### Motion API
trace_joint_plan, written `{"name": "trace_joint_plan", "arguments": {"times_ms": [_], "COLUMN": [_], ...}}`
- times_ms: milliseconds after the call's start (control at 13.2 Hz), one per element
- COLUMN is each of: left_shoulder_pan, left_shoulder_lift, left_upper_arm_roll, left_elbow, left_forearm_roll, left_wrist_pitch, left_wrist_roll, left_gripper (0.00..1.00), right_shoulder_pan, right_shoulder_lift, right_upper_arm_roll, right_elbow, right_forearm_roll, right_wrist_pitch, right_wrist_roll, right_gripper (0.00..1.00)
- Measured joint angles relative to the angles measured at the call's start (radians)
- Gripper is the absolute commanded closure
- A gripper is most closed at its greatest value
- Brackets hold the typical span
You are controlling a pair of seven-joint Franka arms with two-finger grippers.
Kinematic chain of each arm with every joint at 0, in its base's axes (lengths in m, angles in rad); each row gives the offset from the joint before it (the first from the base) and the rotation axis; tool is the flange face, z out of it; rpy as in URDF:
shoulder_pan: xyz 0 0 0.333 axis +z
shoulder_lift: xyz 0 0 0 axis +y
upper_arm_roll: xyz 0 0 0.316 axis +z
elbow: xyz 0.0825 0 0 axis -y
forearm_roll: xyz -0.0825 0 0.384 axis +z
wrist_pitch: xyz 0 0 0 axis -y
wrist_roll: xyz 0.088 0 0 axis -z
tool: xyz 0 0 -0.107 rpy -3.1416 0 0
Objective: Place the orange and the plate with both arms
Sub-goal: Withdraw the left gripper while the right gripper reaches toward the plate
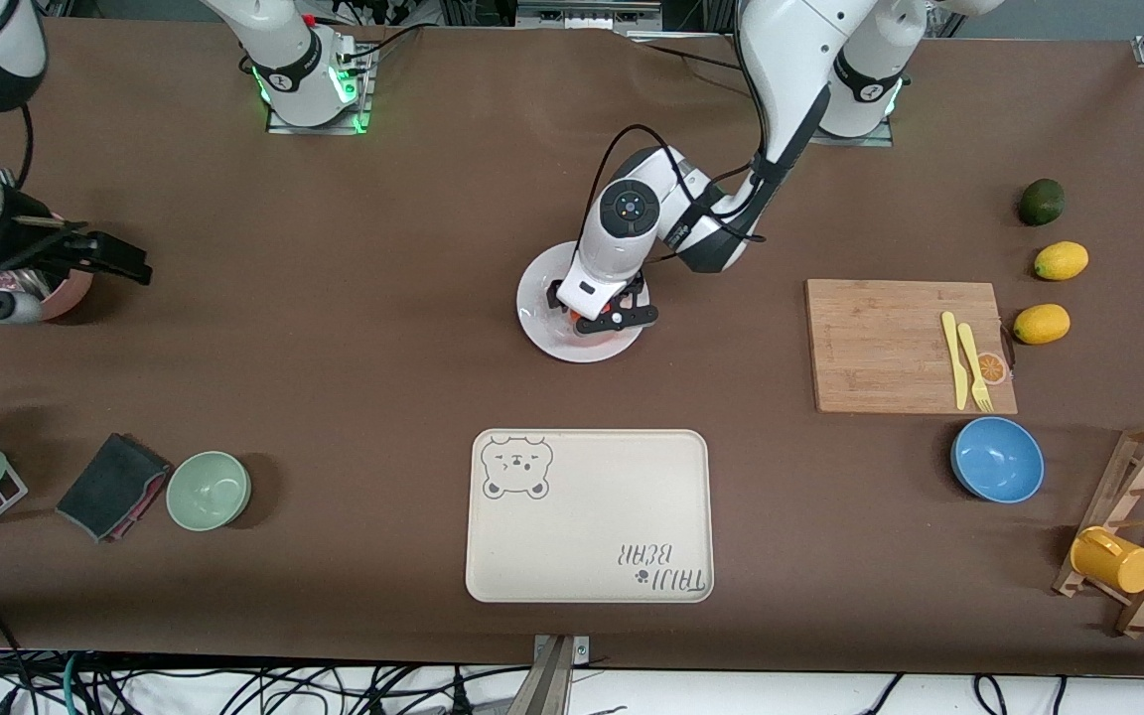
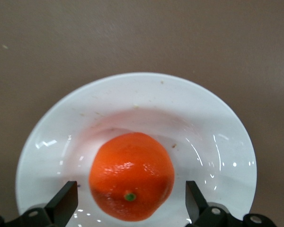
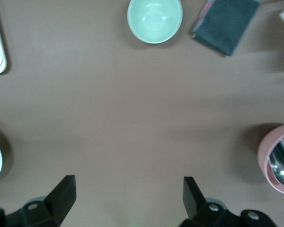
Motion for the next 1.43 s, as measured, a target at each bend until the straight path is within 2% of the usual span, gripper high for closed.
{"name": "trace_joint_plan", "arguments": {"times_ms": [151,377,528,755,981,1283,1434], "left_shoulder_pan": [0.057,0.236,0.367,0.491,0.562,0.575,0.574], "left_shoulder_lift": [-0.072,-0.237,-0.341,-0.455,-0.559,-0.656,-0.676], "left_upper_arm_roll": [0.009,0.011,0.012,0.014,0.040,0.159,0.162], "left_elbow": [0.017,0.011,-0.019,-0.045,-0.047,-0.045,-0.033], "left_forearm_roll": [0.000,0.004,0.004,0.004,0.004,0.004,0.045], "left_wrist_pitch": [-0.101,-0.229,-0.281,-0.412,-0.552,-0.693,-0.739], "left_wrist_roll": [0.000,0.043,0.160,0.355,0.509,0.637,0.646], "left_gripper": [0.00,0.00,0.00,0.00,0.00,0.00,0.00], "right_shoulder_pan": [0.033,0.082,0.103,0.130,0.136,0.136,0.136], "right_shoulder_lift": [0.040,0.133,0.196,0.249,0.240,0.191,0.151], "right_upper_arm_roll": [0.009,0.015,0.016,0.022,0.036,0.068,0.097], "right_elbow": [-0.002,-0.004,-0.011,-0.078,-0.183,-0.337,-0.445], "right_forearm_roll": [0.065,0.203,0.288,0.404,0.496,0.599,0.654], "right_wrist_pitch": [0.001,0.029,0.082,0.187,0.251,0.326,0.402], "right_wrist_roll": [0.000,0.000,0.000,0.000,-0.028,-0.103,-0.140], "right_gripper": [0.00,0.00,0.00,0.00,0.00,0.00,0.00]}}
